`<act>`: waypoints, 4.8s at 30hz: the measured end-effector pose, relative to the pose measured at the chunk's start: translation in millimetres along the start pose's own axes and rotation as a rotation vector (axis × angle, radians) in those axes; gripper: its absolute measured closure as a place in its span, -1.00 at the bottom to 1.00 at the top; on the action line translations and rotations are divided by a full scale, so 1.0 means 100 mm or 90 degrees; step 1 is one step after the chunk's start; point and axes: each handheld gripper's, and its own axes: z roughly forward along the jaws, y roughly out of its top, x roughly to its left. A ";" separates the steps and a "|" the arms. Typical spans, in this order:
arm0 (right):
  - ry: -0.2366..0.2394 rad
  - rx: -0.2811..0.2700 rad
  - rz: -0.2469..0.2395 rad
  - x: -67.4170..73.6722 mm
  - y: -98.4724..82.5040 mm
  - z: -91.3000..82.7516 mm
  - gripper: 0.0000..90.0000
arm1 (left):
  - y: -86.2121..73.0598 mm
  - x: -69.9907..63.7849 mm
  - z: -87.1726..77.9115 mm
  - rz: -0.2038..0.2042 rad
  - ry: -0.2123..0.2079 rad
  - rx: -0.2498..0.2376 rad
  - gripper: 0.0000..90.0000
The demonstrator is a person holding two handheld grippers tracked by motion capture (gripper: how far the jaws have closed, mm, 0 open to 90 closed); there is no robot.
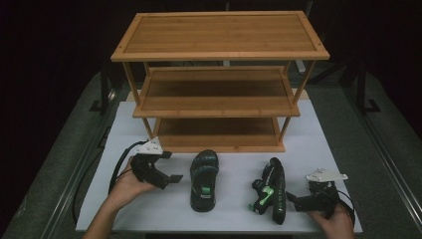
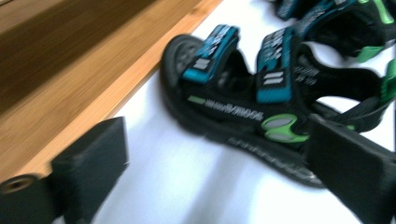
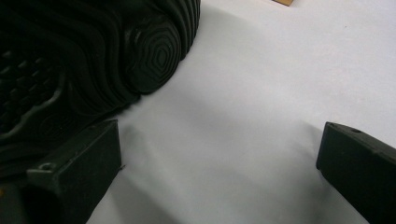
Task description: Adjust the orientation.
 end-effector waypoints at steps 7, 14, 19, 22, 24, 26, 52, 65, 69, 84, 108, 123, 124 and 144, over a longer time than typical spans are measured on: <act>0.001 0.003 0.000 0.00 0.00 0.00 -1.00 | -0.28 -0.04 -0.10 -0.014 0.058 0.028 -1.00; 0.001 0.003 0.001 0.00 0.00 0.00 -1.00 | -0.58 -0.06 -0.19 -0.023 0.100 0.036 -1.00; 0.002 0.006 0.003 -0.01 0.01 0.00 -1.00 | -0.74 -0.05 -0.18 -0.021 0.131 0.050 -1.00; 0.005 0.009 0.006 -0.01 0.01 0.00 -1.00 | -0.80 -0.01 -0.17 -0.024 0.138 0.062 -1.00; 0.003 0.008 0.003 -0.01 0.01 0.00 -1.00 | -0.82 0.01 -0.16 -0.021 0.143 0.063 -1.00; 0.003 0.008 0.003 -0.01 0.01 0.00 -1.00 | -0.86 0.02 -0.14 -0.018 0.150 0.065 -1.00; 0.065 -0.081 0.032 -0.01 0.30 -0.59 -1.00 | -0.94 0.05 -0.13 -0.038 0.133 0.053 -1.00; 0.152 -0.095 -0.024 0.16 0.62 -0.64 0.01 | -0.94 0.05 -0.13 -0.038 0.133 0.050 -1.00; 0.156 -0.089 -0.049 0.23 0.64 -0.57 0.35 | -0.94 0.05 -0.13 -0.038 0.134 0.049 -1.00; 0.153 -0.068 -0.048 0.19 0.58 -0.51 0.68 | -0.95 0.05 -0.13 -0.038 0.134 0.049 -1.00; 0.165 -0.093 0.053 -0.29 0.10 -0.64 0.66 | -0.94 0.05 -0.13 -0.037 0.133 0.052 -1.00; 0.162 -0.055 0.093 -0.48 -0.12 -0.51 0.64 | -0.94 0.05 -0.13 -0.037 0.133 0.052 -1.00; 0.161 -0.050 0.090 -0.49 -0.12 -0.49 0.64 | -0.94 0.05 -0.13 -0.037 0.133 0.052 -1.00; 0.144 -0.067 0.105 -0.56 -0.02 -0.63 0.26 | -0.94 0.05 -0.13 -0.037 0.133 0.051 -1.00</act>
